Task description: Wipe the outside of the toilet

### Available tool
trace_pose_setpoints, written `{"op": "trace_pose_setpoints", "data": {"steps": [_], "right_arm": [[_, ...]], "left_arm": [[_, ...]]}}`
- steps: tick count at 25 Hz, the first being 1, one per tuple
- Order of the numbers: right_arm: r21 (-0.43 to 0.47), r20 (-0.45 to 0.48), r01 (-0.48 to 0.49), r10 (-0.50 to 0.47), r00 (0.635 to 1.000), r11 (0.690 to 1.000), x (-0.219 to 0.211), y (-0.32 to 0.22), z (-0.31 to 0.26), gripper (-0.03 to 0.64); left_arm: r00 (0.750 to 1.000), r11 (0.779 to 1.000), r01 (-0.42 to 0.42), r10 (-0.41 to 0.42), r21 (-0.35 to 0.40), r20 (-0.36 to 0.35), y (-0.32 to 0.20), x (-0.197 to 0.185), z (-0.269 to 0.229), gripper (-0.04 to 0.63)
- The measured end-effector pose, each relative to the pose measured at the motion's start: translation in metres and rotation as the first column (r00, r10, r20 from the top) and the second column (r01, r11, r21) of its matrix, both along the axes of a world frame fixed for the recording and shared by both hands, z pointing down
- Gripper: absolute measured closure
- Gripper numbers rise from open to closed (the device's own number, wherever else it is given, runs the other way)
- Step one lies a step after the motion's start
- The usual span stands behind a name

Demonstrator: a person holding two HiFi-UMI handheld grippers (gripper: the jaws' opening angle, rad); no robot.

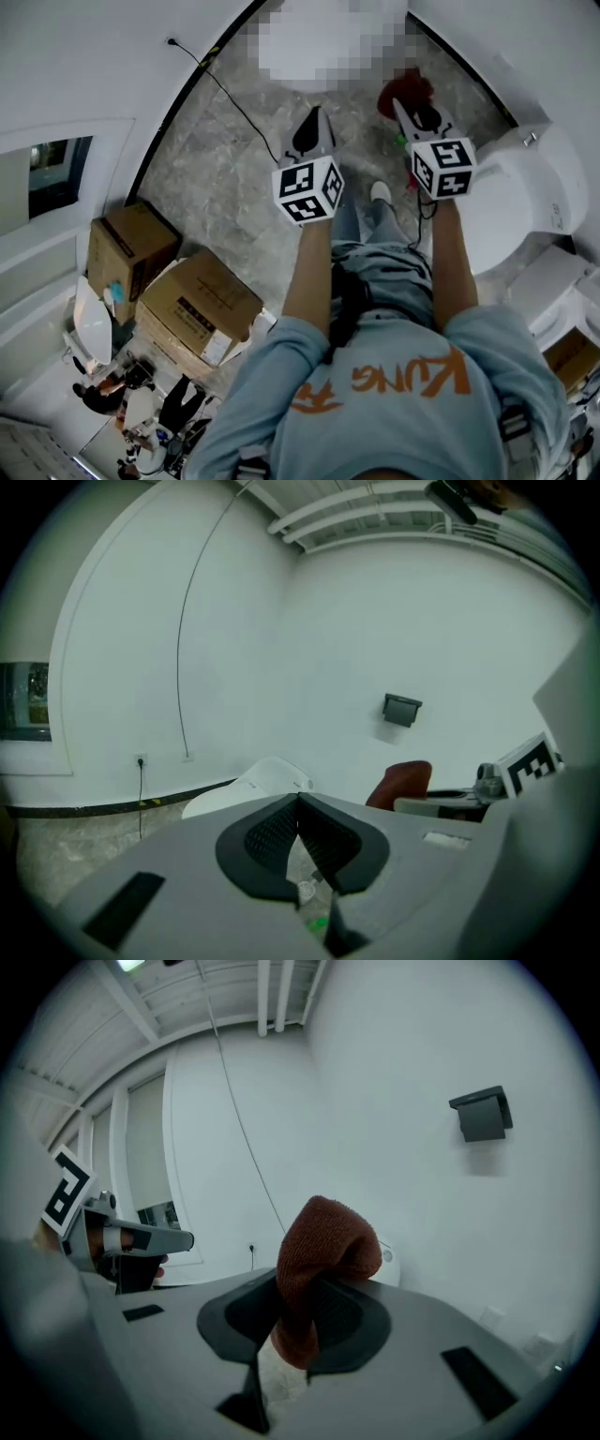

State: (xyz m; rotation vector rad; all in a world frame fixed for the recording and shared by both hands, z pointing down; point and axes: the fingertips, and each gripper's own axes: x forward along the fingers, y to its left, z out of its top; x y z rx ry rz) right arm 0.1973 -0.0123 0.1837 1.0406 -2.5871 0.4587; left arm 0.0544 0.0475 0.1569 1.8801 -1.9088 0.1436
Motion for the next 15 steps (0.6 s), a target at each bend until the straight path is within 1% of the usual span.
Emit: {"op": "trace_pose_setpoints", "data": {"steps": [3,7,9,11,13,15], "right_arm": [[0.007,-0.056,-0.009,0.009,0.998,1.0,0.002,-0.015,0.014,0.54],[-0.052,-0.108,-0.033,0.027,0.994,0.998,-0.003,-0.029,0.052,0.539],[-0.066,-0.158,-0.024,0.014,0.987,0.998,-0.013,-0.039,0.069,0.539],[-0.06,-0.213,0.003,-0.016,0.977,0.998,-0.023,-0.045,0.084,0.539],[-0.067,-0.237,0.021,-0.036,0.971,0.998,-0.031,-0.05,0.1,0.539],[-0.089,-0.241,0.026,-0.046,0.969,0.996,-0.039,-0.055,0.119,0.538]], "left_arm": [[1.0,0.999,0.002,-0.003,-0.043,-0.022,-0.016,-0.002,0.027,0.601],[0.997,0.993,-0.045,0.038,-0.113,-0.069,-0.037,-0.001,0.067,0.601],[0.995,0.989,-0.065,0.054,-0.133,-0.085,-0.054,-0.004,0.085,0.601],[0.993,0.984,-0.091,0.078,-0.154,-0.091,-0.065,-0.004,0.106,0.601],[0.99,0.975,-0.12,0.103,-0.185,-0.099,-0.073,-0.003,0.129,0.601],[0.986,0.966,-0.144,0.123,-0.215,-0.11,-0.08,-0.003,0.15,0.601]]}}
